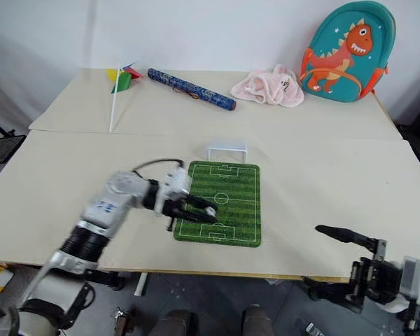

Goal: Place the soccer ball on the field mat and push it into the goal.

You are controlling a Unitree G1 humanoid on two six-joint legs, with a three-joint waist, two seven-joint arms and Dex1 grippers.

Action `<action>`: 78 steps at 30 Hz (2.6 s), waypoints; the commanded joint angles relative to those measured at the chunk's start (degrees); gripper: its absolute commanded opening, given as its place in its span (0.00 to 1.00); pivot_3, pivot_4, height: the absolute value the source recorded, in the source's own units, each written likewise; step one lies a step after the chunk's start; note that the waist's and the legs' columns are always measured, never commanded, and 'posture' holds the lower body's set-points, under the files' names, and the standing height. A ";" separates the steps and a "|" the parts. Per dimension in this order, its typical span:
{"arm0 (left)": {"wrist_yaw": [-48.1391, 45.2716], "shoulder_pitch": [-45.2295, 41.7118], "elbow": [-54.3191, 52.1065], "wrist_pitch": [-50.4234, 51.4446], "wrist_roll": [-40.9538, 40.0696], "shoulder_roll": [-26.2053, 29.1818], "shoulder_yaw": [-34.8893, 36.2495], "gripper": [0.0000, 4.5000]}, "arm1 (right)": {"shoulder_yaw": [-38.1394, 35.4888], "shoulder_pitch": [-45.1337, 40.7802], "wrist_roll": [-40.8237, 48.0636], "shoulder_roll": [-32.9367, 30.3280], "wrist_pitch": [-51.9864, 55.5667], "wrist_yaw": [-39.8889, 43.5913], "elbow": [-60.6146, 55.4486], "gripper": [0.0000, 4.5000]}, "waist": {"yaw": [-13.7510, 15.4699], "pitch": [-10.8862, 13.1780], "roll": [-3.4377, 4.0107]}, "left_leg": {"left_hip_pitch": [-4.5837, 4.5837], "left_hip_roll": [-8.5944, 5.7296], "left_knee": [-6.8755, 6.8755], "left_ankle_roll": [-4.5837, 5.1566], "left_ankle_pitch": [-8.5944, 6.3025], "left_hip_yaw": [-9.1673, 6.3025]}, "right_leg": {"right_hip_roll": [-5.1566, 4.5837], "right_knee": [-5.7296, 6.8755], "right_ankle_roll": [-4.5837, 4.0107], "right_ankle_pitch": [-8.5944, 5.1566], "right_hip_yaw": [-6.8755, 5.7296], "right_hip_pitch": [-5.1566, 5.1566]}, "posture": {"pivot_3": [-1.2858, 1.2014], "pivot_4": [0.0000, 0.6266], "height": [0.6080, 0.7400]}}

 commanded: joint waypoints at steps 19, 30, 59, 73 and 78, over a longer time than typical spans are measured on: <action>9.22 4.94 -9.19 4.80 6.60 -0.61 -3.58 0.36 | -0.07 1.08 -3.42 0.79 -5.68 1.16 4.99 1.00 | 0.06 0.00 0.01 | 0.03 -0.04 -0.01 0.01 0.01 -0.02 | -0.06 -0.01 0.00 0.00 0.01 0.02 | 0.52 0.24 1.00; 8.73 6.45 -11.16 3.70 5.36 0.41 -2.97 0.94 | 0.68 0.92 -3.75 0.47 -4.29 -0.52 4.69 1.00 | 0.07 -0.01 0.01 | 0.03 -0.04 -0.01 0.01 0.01 -0.03 | -0.07 -0.01 0.00 0.00 0.01 0.02 | 0.52 0.24 1.00; 4.92 25.04 -24.29 -0.87 -7.77 5.88 4.90 0.27 | 0.06 1.05 -3.78 -1.21 -1.48 -0.64 7.00 1.00 | 0.72 -0.06 0.15 | -0.02 0.26 -0.06 0.12 -0.05 -0.05 | -0.12 -0.18 0.00 0.00 -0.04 0.05 | 0.52 0.24 1.00; 9.41 17.42 -11.83 -4.10 -2.28 -1.19 0.93 0.07 | 0.63 1.65 -4.58 0.49 -2.18 -3.04 7.36 1.00 | 1.03 -0.07 0.17 | 0.09 -0.07 -0.05 0.10 0.02 0.02 | -0.13 -0.14 0.06 0.05 0.03 0.09 | 0.52 0.24 1.00; 11.68 15.24 -8.66 -3.38 -0.43 -4.04 -0.74 0.07 | 0.96 1.46 -5.12 1.18 -2.21 -3.95 6.67 1.00 | 1.01 -0.07 0.16 | 0.07 -0.10 -0.02 0.10 0.02 0.02 | -0.14 -0.13 0.06 0.05 0.03 0.10 | 0.52 0.24 1.00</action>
